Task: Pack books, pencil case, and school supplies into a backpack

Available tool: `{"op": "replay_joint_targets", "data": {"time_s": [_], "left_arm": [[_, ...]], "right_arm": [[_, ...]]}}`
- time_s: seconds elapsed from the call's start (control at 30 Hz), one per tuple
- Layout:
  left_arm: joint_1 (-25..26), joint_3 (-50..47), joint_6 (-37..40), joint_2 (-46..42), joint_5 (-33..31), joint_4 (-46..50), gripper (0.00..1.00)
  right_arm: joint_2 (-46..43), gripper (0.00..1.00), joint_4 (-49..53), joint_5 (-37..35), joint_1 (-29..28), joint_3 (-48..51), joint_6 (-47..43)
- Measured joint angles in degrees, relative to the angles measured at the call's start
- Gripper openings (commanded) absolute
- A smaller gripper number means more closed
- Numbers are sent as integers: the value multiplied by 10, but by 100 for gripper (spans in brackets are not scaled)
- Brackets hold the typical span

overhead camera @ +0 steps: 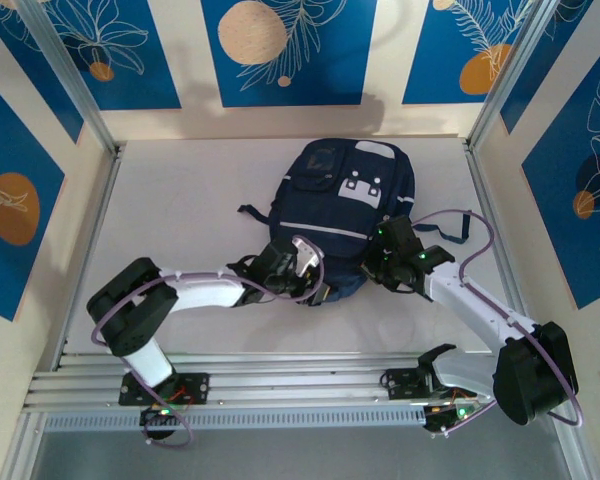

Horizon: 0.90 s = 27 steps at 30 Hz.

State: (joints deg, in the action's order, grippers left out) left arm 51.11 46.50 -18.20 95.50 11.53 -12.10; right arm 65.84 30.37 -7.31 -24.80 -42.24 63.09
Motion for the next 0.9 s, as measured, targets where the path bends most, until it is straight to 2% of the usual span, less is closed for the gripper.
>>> {"op": "replay_joint_targets", "data": {"time_s": [0.2, 0.3, 0.63, 0.9], "left_arm": [[3, 30, -7, 25, -69, 30, 13], [5, 37, -6, 27, -87, 39, 2], [7, 25, 26, -22, -124, 73, 0], [-4, 9, 50, -63, -118, 82, 0]], "right_arm": [[5, 4, -11, -1, -19, 0, 12], [10, 3, -18, -2, -23, 0, 14], [11, 3, -20, 2, -16, 0, 2], [11, 3, -21, 29, 4, -2, -17]]}}
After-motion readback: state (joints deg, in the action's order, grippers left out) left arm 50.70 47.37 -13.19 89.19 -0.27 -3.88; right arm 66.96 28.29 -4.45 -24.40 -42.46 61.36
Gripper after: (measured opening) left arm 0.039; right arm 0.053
